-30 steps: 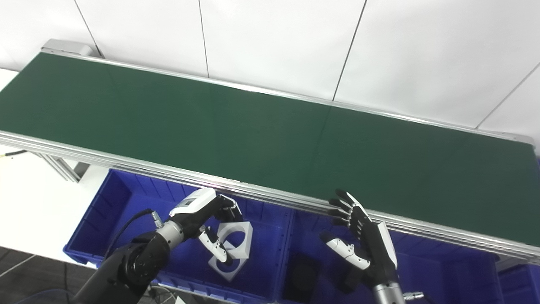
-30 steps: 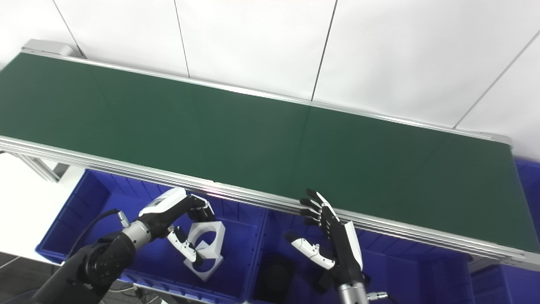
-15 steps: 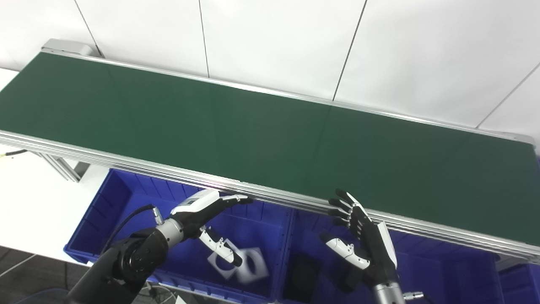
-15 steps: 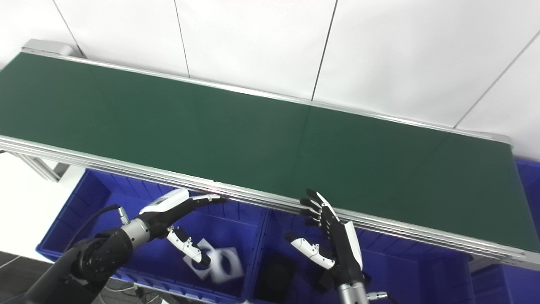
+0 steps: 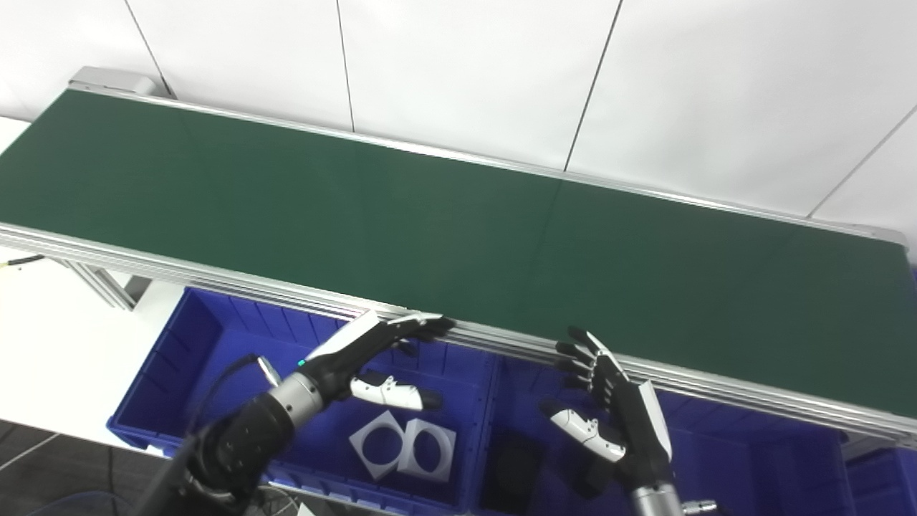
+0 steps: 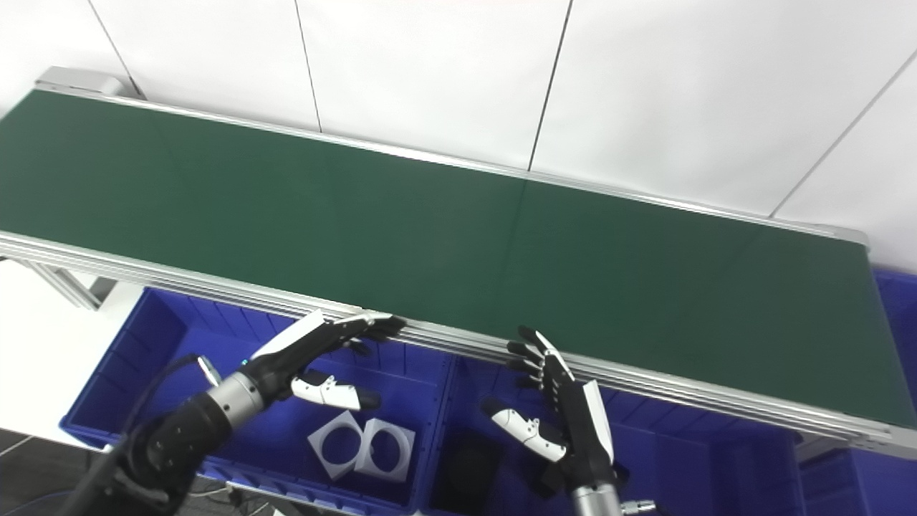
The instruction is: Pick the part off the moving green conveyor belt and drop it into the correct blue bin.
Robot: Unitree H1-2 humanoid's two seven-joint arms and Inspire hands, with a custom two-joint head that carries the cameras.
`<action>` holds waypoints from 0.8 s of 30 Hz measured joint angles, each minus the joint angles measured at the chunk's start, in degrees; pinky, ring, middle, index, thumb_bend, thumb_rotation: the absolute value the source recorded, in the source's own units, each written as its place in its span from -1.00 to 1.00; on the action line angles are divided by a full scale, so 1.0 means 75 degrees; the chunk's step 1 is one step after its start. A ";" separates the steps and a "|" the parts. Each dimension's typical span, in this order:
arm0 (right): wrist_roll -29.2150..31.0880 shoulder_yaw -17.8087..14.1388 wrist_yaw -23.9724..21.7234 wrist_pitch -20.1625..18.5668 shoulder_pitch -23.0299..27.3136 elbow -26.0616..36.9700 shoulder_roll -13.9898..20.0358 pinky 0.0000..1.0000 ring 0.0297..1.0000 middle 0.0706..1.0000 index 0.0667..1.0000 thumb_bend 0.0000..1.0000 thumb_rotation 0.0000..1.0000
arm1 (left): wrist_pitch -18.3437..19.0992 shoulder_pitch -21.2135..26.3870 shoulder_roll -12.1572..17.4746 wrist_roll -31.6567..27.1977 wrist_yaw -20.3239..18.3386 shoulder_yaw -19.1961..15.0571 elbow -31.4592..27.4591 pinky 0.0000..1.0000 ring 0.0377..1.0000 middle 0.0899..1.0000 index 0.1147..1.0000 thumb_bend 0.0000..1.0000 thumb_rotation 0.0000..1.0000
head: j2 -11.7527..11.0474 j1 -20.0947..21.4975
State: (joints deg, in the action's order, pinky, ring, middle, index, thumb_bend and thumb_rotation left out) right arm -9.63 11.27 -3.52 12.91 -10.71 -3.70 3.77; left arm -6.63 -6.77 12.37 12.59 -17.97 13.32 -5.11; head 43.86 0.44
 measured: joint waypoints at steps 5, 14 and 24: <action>-0.0013 0.0044 0.0005 0.0020 -0.0029 -0.0073 -0.0025 0.40 0.51 0.62 0.76 0.47 -0.05 | -0.0554 -0.0129 -0.0703 -0.0938 0.0324 -0.0264 0.0353 0.41 0.59 0.67 0.74 0.76 0.52 | -0.0351 0.0070; -0.0014 0.0095 0.0010 0.0251 -0.0203 -0.0348 -0.0024 0.42 0.53 0.63 0.76 0.48 0.06 | -0.0725 -0.0168 -0.1150 -0.1495 0.0374 -0.0317 0.1509 0.62 0.75 0.77 0.83 0.67 0.57 | -0.0878 0.0573; -0.0088 0.0199 0.0146 0.0588 -0.0219 -0.0899 -0.0281 0.42 0.53 0.63 0.75 0.53 0.20 | -0.0981 -0.0170 -0.0909 -0.2160 0.0179 -0.0669 0.2523 0.63 0.70 0.68 0.72 0.49 0.50 | -0.1465 0.1839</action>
State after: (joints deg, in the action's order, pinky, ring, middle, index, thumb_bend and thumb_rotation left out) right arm -10.29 12.76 -2.42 17.32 -12.35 -10.44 1.67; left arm -13.98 -8.04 5.55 -3.61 -16.63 8.30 13.81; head 32.87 14.23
